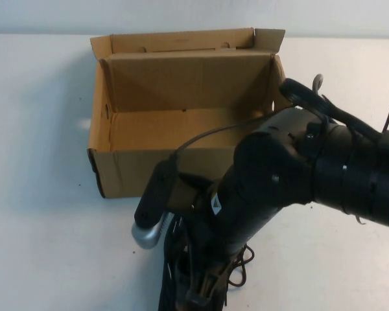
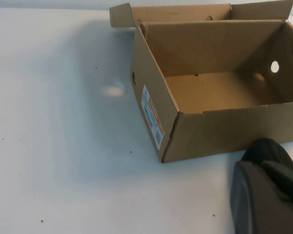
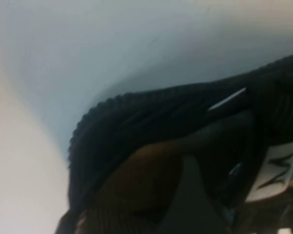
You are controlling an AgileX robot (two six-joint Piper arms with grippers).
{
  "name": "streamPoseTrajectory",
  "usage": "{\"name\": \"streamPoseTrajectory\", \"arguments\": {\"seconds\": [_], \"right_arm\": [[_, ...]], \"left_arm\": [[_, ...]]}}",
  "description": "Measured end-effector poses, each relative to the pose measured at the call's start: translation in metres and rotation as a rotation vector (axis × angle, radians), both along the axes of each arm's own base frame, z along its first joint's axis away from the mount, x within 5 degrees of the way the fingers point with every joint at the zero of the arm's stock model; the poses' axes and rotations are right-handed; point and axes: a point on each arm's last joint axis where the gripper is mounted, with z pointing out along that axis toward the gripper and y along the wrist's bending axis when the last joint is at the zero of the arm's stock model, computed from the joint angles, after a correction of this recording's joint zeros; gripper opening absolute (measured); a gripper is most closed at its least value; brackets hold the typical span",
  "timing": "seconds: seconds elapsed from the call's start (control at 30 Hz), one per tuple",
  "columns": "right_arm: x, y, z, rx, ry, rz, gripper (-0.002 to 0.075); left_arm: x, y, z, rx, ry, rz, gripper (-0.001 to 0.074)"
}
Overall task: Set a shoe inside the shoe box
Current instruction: Pick up the shoe from the table
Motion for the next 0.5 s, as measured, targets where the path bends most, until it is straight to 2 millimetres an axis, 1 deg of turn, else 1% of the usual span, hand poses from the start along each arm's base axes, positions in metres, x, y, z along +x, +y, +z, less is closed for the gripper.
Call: {"name": "streamPoseTrajectory", "arguments": {"seconds": [0.1,0.3,0.5], "right_arm": [[0.006,0.001,-0.002,-0.002,-0.043,-0.039,0.0417],[0.022,-0.005,-0.013,-0.114,-0.156,-0.125,0.0417],[0.023,-0.003,-0.018,-0.117,-0.142,-0.153,0.0417]], "left_arm": [[0.0,0.0,0.0,-0.006,0.002,0.003,-0.0001],[0.0,0.0,0.0,-0.007,0.002,0.004,-0.0001],[0.0,0.0,0.0,-0.009,0.003,0.005,-0.0001]]}}
